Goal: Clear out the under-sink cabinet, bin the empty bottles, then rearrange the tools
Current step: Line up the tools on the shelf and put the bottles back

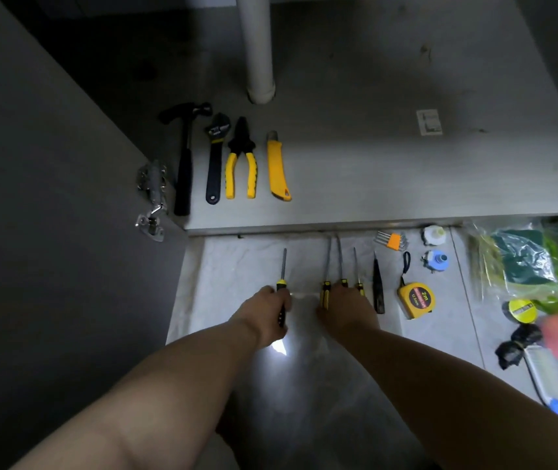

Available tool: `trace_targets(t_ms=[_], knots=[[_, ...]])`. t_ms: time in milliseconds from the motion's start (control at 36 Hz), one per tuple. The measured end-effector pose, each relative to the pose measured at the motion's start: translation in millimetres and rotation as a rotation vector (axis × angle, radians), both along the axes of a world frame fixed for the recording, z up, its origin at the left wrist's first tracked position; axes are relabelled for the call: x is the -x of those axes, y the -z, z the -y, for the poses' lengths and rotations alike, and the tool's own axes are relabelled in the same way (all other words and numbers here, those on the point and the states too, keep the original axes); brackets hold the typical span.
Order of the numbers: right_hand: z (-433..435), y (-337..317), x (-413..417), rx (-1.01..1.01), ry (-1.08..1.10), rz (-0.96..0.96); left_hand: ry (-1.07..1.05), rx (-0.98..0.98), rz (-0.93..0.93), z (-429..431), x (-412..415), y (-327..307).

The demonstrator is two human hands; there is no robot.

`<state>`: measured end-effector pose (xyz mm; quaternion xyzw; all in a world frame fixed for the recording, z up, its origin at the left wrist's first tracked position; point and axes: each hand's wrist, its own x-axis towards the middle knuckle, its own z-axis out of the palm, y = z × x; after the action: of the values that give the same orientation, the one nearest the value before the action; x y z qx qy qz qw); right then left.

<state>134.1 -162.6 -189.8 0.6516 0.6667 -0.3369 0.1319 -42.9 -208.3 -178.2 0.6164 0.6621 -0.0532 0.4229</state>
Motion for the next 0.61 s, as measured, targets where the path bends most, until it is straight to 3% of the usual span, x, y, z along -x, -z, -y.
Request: trace_targets(t_ms=[167,361,528,611], knots=[[1,-6,-1,0.091,-0.058,-0.027,0.129,0.0,0.0,-11,14,-31],[-10,-69,-27,0.404,-0.243,-0.075,0.221,0.055,0.036,-17,23,-95],[-21,-144,-49,0.48,-0.128,-0.32,0.114,-0.102,0.064,-27,17,-147],[-30,-169,-54,0.362,-0.049,-0.398,-0.067,-0.182,0.176,-38,10,-161]])
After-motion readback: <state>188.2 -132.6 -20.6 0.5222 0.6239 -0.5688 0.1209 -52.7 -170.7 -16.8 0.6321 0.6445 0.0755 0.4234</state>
